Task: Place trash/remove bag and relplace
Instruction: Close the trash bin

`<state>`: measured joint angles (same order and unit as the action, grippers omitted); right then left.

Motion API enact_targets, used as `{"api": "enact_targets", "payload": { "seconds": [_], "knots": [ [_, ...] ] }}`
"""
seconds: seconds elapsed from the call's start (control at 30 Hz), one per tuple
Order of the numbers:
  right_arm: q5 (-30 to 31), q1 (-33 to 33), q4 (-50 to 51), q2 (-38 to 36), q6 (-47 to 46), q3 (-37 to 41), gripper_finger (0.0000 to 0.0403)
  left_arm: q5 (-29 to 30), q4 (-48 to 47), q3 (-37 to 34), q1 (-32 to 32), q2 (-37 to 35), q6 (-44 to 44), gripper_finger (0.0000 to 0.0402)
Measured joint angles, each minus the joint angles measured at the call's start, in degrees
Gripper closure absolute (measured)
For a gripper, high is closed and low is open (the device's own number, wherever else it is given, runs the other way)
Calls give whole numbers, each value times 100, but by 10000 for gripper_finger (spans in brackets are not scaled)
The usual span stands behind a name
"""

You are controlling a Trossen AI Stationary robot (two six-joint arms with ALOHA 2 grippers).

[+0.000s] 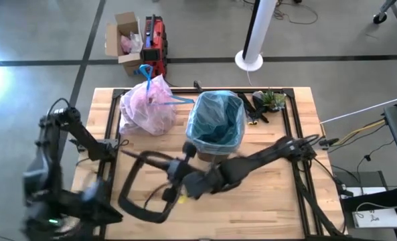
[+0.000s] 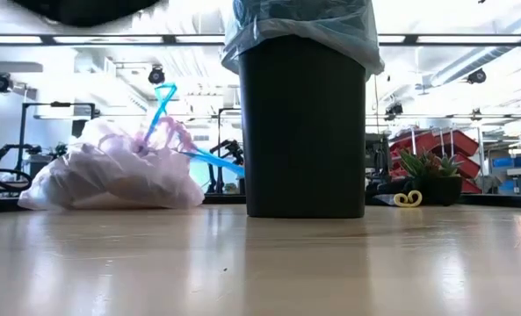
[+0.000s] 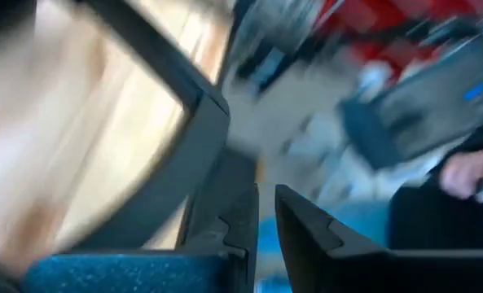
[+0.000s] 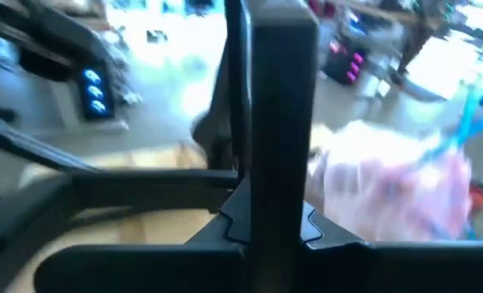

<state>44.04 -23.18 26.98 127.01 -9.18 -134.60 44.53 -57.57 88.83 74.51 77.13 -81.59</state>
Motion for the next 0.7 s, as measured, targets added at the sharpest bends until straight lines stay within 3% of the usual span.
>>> {"api": "enact_targets", "payload": {
  "seconds": [0.17, 0.27, 0.33, 0.47, 0.7],
  "knots": [
    [-580, 189, 5, -1243, 395, 472, 403, 2258, 353, 910, 402, -15, 2143, 373],
    [-698, 497, 590, -1956, 291, 845, 403, 3138, 958, 1046, 400, 47, 3589, 373],
    [-643, 693, 885, -2347, 468, 1142, 403, 3281, 1188, 1047, 291, 90, 4135, 373],
    [-934, 1068, 907, -3194, 824, 1870, 403, 3155, 1196, 1016, -106, 151, 4160, 373],
    [-2595, 2066, -211, -4665, 1331, 3692, 403, 2639, 1310, 962, -1053, 398, 3910, 373]
  ]
}}
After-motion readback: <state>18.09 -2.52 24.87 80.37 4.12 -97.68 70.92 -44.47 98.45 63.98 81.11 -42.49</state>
